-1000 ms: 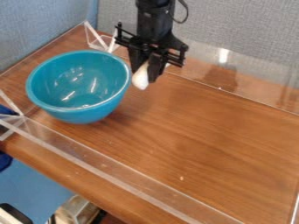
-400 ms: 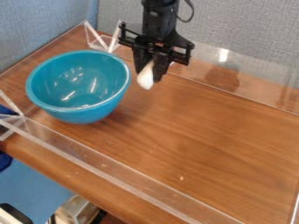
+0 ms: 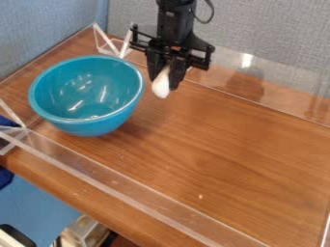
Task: Put the mushroom in the blue bowl
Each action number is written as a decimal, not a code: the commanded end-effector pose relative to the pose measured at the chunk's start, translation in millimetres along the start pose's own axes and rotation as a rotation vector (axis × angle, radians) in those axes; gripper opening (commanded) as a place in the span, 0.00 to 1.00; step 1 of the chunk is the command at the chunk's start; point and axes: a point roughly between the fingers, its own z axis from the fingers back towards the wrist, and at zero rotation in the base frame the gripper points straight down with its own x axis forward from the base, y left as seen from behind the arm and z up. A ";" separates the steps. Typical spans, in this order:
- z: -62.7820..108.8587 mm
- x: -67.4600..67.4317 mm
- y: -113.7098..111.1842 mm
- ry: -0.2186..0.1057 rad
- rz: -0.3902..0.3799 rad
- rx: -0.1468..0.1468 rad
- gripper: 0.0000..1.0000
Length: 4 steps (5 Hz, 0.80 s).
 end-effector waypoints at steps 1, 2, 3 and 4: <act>18.0 8.6 2.3 -0.055 0.029 -0.007 0.00; 18.9 8.4 4.0 -0.051 0.052 -0.006 0.00; 19.9 8.2 4.9 -0.047 0.074 -0.007 0.00; 16.5 5.5 38.0 -0.031 0.190 0.012 0.00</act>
